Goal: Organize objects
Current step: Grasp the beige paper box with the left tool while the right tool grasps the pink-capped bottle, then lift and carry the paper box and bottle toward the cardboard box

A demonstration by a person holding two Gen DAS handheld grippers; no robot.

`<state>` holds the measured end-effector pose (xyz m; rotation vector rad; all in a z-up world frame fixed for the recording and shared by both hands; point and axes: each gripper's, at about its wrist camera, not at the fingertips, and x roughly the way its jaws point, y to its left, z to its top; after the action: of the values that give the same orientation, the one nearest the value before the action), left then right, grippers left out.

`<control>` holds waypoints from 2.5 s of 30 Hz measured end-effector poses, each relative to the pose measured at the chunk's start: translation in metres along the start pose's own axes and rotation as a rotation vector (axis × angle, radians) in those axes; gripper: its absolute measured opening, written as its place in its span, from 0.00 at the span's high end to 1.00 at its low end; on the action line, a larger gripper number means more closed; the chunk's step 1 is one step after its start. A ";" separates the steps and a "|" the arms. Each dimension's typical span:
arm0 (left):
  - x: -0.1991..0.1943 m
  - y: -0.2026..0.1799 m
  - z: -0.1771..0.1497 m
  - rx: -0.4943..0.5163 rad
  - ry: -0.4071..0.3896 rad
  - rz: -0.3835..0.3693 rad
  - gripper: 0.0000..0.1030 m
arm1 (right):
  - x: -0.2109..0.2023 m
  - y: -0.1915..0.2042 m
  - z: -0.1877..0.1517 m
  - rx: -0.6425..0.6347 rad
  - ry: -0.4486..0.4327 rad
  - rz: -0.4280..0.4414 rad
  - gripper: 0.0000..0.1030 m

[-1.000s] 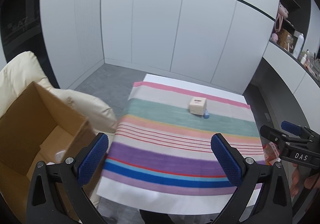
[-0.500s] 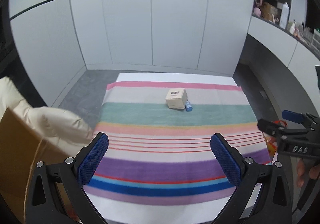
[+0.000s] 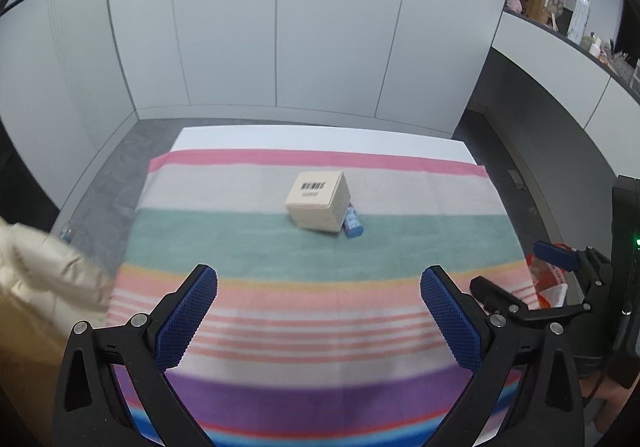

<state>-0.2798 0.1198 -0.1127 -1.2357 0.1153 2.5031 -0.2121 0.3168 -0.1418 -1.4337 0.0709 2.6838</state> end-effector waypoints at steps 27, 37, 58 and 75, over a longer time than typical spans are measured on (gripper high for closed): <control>0.124 0.031 0.030 -0.047 -0.019 0.102 0.47 | 0.121 0.033 0.047 -0.004 -0.016 0.140 0.03; 0.115 0.036 0.017 -0.035 0.027 0.151 0.48 | 0.139 0.070 0.066 -0.080 0.013 0.139 0.81; -0.033 -0.024 0.017 0.017 -0.058 0.083 0.49 | -0.003 0.059 0.056 -0.051 -0.032 0.074 0.81; -0.165 -0.061 -0.013 0.030 -0.113 0.036 0.49 | -0.159 0.022 -0.009 -0.009 -0.083 0.021 0.81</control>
<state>-0.1570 0.1301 0.0133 -1.0871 0.1471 2.5856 -0.1189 0.2842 -0.0152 -1.3298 0.0686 2.7603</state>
